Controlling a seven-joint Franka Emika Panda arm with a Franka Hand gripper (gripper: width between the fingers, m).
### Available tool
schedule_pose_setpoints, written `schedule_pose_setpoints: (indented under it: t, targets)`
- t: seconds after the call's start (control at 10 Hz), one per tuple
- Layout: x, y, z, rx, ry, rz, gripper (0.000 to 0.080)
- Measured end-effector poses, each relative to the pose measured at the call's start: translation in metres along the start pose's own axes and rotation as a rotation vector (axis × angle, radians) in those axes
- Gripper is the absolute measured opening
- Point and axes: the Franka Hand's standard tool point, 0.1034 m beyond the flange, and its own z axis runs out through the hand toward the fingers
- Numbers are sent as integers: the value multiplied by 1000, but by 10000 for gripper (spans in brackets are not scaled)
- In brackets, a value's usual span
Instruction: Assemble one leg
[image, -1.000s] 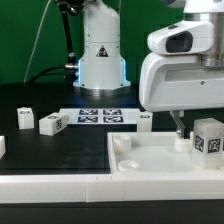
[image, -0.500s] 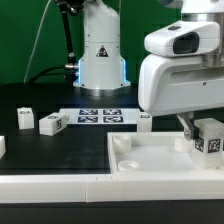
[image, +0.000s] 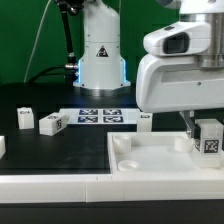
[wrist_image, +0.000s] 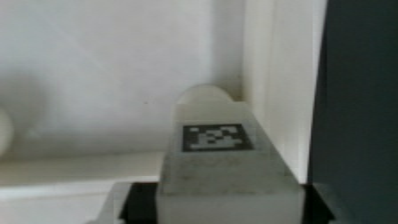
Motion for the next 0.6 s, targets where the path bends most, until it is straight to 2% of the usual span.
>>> schedule_pose_setpoints:
  t: [0.4, 0.6]
  targets:
    - [-1, 3, 1, 41, 23, 553, 291]
    - [-2, 3, 1, 50, 29, 820, 291]
